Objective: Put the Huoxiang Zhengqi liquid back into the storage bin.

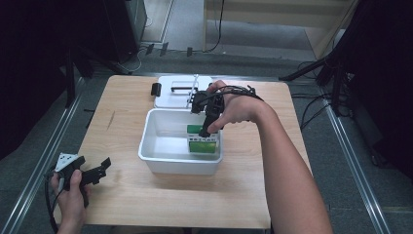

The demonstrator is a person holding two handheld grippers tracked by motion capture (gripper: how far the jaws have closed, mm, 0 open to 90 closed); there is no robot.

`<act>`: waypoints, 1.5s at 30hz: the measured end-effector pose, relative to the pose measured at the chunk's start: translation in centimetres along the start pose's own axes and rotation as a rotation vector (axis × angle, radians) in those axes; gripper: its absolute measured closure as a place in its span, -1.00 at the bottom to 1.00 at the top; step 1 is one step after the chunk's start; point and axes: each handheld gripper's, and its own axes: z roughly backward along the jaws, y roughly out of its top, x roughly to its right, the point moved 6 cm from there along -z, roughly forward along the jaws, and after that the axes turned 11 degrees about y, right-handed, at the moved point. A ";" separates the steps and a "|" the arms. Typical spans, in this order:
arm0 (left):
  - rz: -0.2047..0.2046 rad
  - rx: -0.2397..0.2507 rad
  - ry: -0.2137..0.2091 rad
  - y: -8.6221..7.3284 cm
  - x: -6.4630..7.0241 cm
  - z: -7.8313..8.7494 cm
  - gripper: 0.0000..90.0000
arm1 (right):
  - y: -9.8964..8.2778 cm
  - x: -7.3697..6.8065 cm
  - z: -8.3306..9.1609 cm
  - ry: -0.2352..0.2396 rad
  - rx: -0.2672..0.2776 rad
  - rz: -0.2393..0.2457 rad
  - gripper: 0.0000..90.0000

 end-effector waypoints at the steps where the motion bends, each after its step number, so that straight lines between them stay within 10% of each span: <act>1: 0.000 0.000 0.000 0.0 0.0 0.0 -1.00 | 0.0 0.1 0.1 -0.005 0.004 -0.009 -0.86; 19: 0.001 0.000 0.001 0.0 0.0 0.0 -1.00 | -3.1 2.0 3.4 -0.106 0.266 -0.215 -1.00; 45: 0.008 0.000 0.000 0.0 -0.1 0.0 -1.00 | -14.4 3.0 4.8 -0.310 0.577 -0.513 -1.00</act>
